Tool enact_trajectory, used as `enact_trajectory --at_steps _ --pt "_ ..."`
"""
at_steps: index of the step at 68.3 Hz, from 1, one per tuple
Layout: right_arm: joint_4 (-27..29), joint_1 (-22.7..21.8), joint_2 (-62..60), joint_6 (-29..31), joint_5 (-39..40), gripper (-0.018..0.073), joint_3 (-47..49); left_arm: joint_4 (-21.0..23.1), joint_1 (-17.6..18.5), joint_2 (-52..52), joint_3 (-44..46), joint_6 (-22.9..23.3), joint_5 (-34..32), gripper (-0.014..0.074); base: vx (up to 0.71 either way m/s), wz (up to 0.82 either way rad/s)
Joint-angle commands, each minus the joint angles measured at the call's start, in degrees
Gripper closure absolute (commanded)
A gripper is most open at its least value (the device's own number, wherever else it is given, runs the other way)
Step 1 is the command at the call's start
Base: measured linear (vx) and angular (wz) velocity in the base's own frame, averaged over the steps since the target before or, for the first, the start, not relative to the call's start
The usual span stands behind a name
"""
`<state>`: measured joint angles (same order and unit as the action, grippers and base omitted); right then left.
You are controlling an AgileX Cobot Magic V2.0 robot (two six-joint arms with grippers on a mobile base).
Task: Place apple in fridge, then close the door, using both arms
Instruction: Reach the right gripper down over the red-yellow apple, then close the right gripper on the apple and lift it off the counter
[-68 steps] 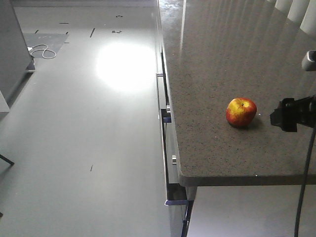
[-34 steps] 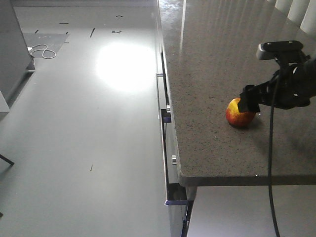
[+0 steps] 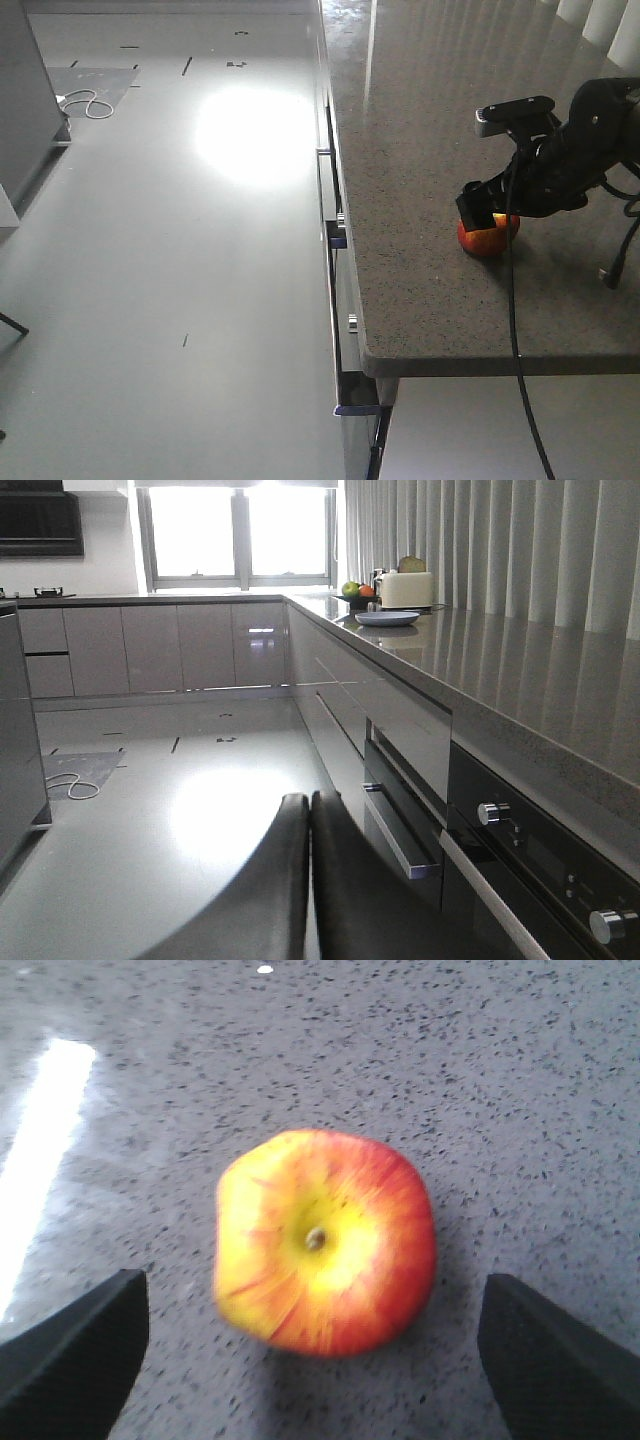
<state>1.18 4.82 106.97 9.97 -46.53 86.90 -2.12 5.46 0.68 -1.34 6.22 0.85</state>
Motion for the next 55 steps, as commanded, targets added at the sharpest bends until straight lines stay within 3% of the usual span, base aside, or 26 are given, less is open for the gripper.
enact_trajectory --at_steps 1,26,55 --pt "-1.18 -0.25 -0.4 -0.49 3.16 -0.0074 3.38 0.47 0.21 0.78 0.97 0.46 -4.07 0.0603 0.0 0.0" --pt "1.34 -0.25 6.98 -1.36 3.98 -0.0051 7.97 0.47 0.21 0.78 0.97 0.46 -4.07 0.0603 0.0 0.0" --pt "2.41 -0.25 4.92 -5.03 -0.25 0.0155 7.97 0.47 0.21 0.78 0.97 0.46 -4.07 0.0603 0.0 0.0"
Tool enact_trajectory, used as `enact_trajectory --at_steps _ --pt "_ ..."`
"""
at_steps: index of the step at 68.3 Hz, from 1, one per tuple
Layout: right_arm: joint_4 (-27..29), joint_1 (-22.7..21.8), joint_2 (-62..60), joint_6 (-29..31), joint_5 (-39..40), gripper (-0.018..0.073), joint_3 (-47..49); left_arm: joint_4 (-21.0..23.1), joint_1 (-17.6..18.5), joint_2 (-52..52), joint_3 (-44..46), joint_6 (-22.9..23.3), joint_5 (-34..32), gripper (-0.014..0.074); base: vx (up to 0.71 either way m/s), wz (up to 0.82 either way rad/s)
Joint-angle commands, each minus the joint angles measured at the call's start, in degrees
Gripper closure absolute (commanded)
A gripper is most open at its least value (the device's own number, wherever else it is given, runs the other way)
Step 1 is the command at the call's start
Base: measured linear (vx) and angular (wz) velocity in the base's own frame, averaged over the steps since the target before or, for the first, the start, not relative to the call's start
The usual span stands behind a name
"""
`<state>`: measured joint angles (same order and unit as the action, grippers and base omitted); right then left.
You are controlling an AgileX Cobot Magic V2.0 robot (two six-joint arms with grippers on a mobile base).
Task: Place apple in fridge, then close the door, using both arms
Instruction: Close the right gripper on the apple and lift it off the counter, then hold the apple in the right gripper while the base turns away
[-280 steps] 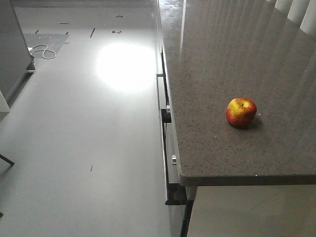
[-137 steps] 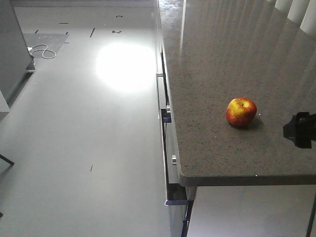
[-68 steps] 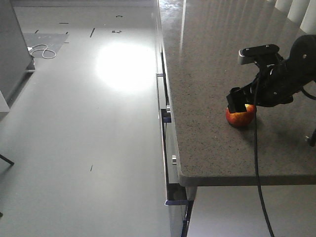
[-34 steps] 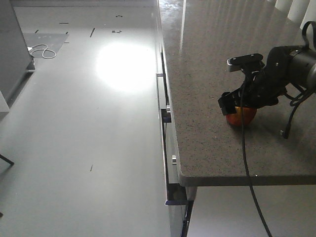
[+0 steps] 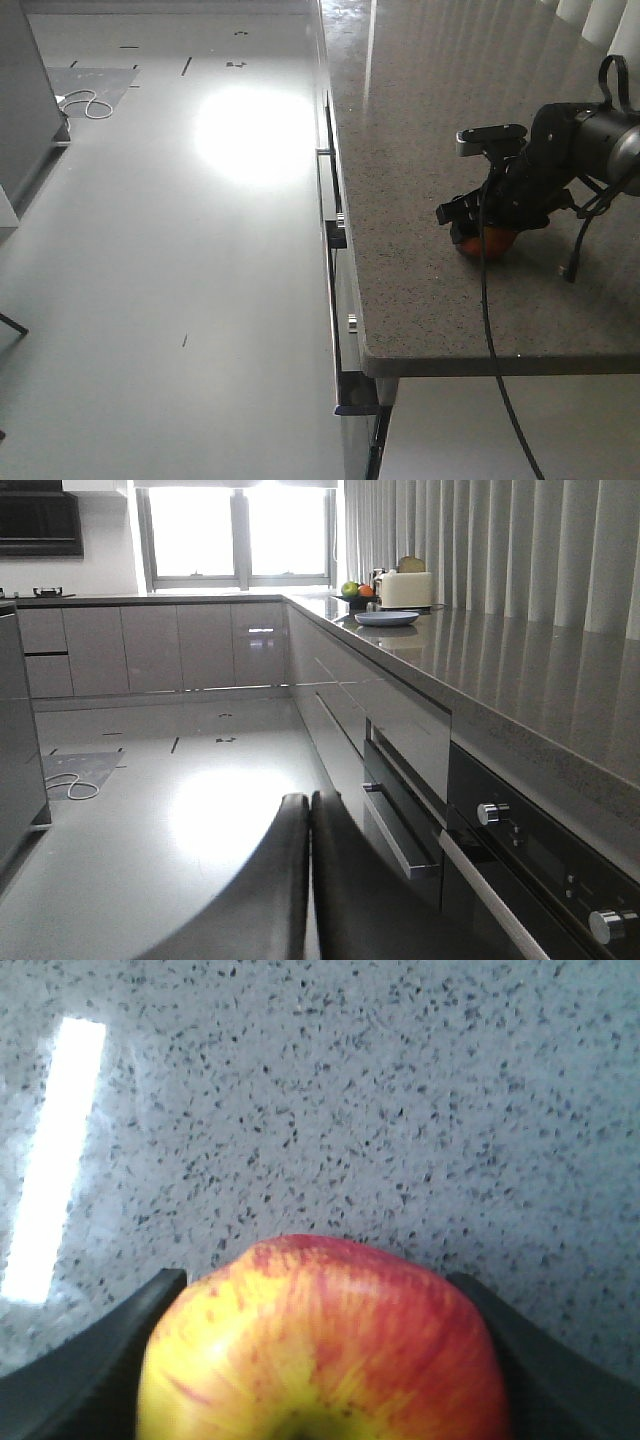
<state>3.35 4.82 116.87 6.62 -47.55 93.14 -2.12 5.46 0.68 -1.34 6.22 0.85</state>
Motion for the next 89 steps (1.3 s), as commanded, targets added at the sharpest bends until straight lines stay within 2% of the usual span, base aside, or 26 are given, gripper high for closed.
enact_trajectory --at_steps 1,12,20,36,49,59,66,71,84,89 --pt "0.25 -0.25 -5.33 -2.08 0.6 0.016 1.73 0.47 0.21 0.78 0.97 0.46 -4.07 0.0603 0.0 0.0" --pt "0.25 -0.25 -9.62 -6.62 -3.13 0.0211 1.73 0.47 0.21 0.78 0.97 0.46 -4.07 0.0603 0.0 0.0" --pt "1.25 -0.04 -13.76 -6.62 -6.74 0.0241 0.7 0.47 0.21 0.78 0.97 0.46 -4.07 0.0603 0.0 0.0" --pt "4.36 -0.04 -26.5 -4.1 -6.16 0.0281 -11.76 0.47 0.21 0.78 0.97 0.46 -4.07 0.0603 0.0 0.0" --pt "9.85 -0.04 -38.46 3.05 -5.85 0.03 -23.75 0.47 0.21 0.78 0.97 0.46 -4.07 0.0603 0.0 0.0" --pt "17.56 0.6 -47.31 10.44 -4.17 0.0305 -30.09 0.47 0.21 0.78 0.97 0.46 -4.07 0.0603 0.0 0.0" --pt "21.02 4.62 -52.62 17.3 -4.43 0.0305 -33.24 0.47 0.21 0.78 0.97 0.46 -4.07 0.0603 0.0 0.0" --pt "21.14 9.99 -55.35 20.38 -4.49 0.0305 -35.5 0.47 0.21 0.78 0.97 0.46 -4.07 0.0603 0.0 0.0" --pt "14.95 21.71 -59.85 19.85 -5.29 0.0305 -40.08 0.47 0.21 0.78 0.97 0.46 -4.07 0.0603 0.0 0.0" --pt "13.19 24.55 -61.86 18.96 -4.9 0.0305 -41.96 0.47 0.21 0.78 0.97 0.46 -4.07 0.0603 0.0 0.0"
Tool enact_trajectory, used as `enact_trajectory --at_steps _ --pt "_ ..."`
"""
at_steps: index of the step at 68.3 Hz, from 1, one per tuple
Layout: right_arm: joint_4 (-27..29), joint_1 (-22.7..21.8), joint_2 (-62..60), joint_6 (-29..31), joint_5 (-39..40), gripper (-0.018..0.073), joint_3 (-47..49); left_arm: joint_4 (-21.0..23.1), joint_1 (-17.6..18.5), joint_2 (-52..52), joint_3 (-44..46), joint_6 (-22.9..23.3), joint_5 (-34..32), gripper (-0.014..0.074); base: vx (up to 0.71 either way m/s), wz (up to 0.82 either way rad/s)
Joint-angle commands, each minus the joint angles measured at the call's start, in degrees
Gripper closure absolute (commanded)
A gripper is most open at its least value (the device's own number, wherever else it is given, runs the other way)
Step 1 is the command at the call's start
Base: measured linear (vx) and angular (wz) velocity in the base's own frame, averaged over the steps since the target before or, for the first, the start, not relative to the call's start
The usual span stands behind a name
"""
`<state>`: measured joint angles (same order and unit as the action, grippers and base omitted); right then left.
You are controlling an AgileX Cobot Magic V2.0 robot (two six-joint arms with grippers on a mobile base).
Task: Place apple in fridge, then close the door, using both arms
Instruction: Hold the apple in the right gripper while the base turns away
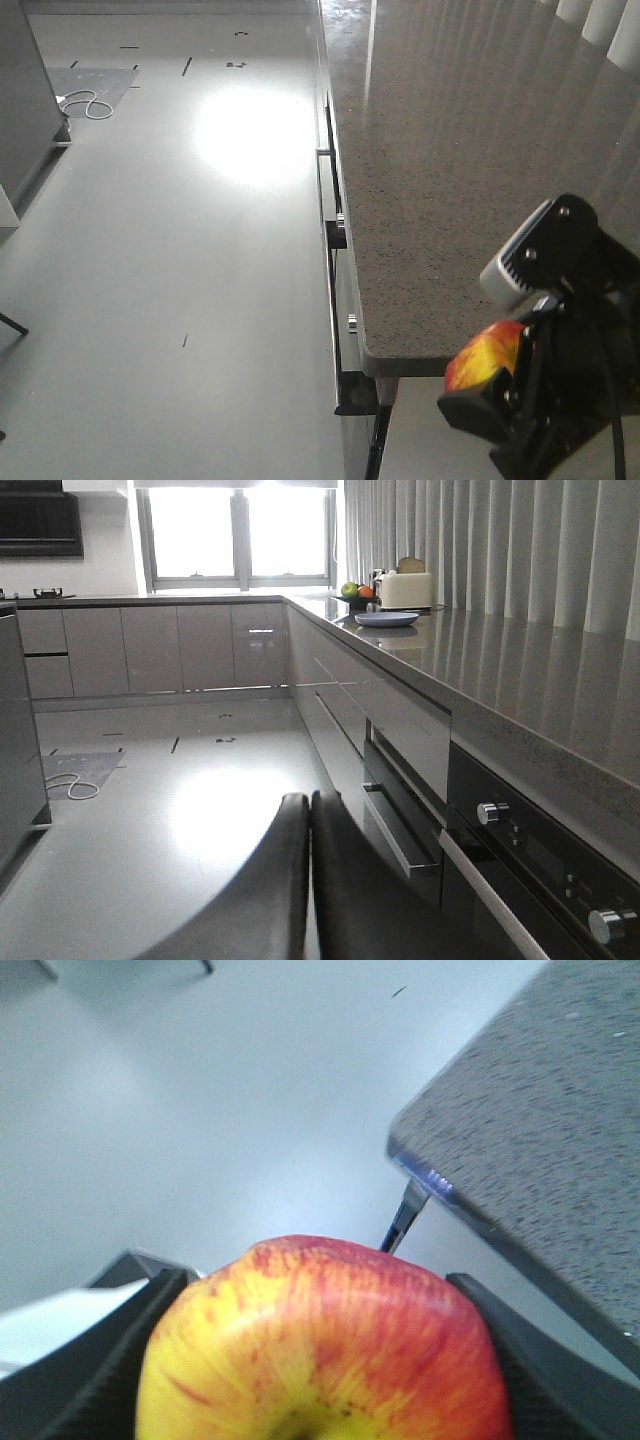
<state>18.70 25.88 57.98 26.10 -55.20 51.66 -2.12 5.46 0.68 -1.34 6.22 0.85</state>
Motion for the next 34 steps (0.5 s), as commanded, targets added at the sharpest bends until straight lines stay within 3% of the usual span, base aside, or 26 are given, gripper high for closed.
enact_trajectory --at_steps 1,8,34 --pt "-2.16 3.98 -3.43 -0.52 2.82 0.0305 -1.04 0.47 0.21 0.78 0.97 0.46 -4.07 0.0603 0.0 0.0" --pt "-2.16 6.29 -6.82 -0.38 3.08 0.0305 -3.35 0.47 0.21 0.78 0.97 0.46 -4.07 0.0603 0.0 0.0" --pt "-1.61 6.05 -15.56 -0.66 4.72 0.0305 -5.92 0.47 0.21 0.78 0.97 0.46 -4.07 0.0603 0.0 0.0"
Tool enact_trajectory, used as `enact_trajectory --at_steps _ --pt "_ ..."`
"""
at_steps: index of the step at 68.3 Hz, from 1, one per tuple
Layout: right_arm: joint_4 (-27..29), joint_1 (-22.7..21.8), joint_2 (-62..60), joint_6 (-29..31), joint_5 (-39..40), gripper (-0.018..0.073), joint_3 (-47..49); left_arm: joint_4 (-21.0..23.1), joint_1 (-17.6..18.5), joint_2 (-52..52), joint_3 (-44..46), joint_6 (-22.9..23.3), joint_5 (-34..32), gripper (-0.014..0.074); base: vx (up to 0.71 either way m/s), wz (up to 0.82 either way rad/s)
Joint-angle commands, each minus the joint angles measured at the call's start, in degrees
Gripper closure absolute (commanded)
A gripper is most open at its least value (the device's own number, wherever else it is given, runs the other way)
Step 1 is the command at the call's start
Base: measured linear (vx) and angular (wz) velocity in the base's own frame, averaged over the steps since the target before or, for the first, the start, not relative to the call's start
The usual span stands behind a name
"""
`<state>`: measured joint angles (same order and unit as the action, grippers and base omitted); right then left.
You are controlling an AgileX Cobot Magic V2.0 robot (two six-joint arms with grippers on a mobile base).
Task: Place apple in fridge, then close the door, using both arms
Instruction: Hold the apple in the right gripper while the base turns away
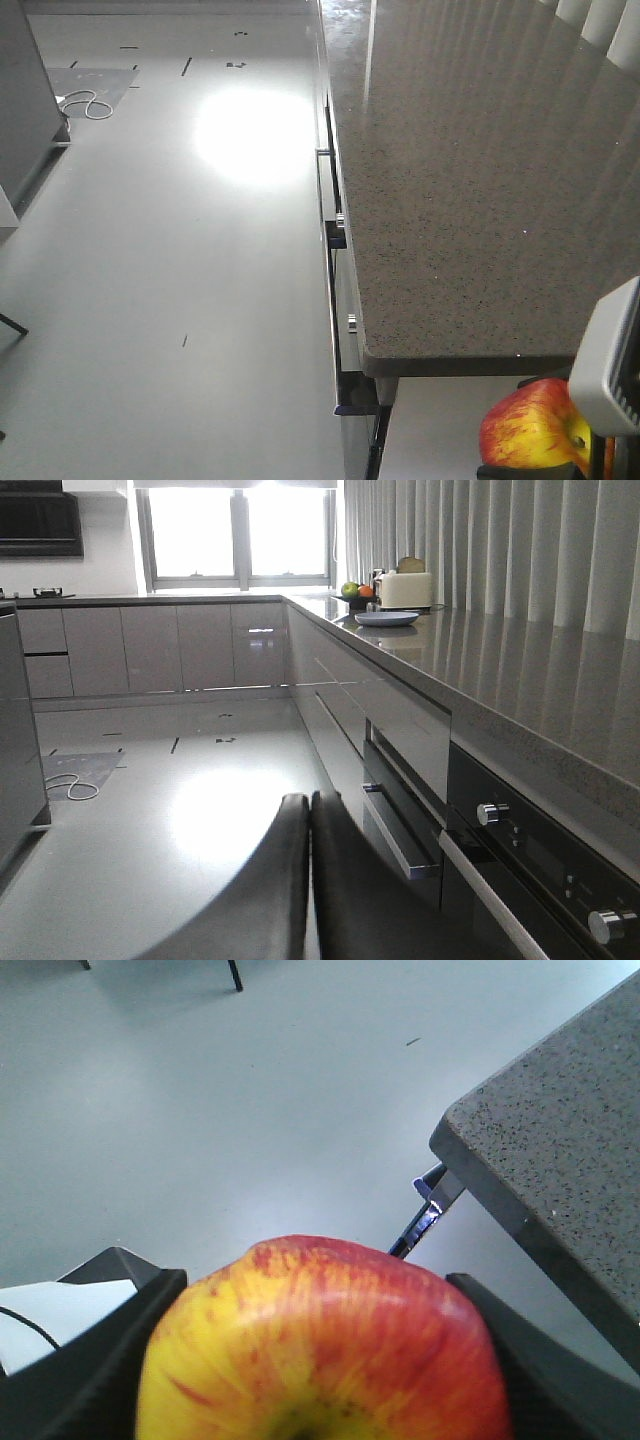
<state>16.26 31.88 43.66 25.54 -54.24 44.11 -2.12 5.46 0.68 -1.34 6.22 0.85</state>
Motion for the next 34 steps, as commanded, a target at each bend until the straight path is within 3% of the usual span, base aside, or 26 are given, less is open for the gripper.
enact_trajectory --at_steps 1,34 --pt "0.83 0.05 -1.35 -0.1 3.75 0.0305 1.63 0.47 0.21 0.78 0.97 0.46 -4.07 0.0603 0.0 0.0" --pt "0.83 0.05 -1.79 -0.1 3.75 0.0305 1.63 0.47 0.21 0.78 0.97 0.46 -4.07 0.0603 0.0 0.0"
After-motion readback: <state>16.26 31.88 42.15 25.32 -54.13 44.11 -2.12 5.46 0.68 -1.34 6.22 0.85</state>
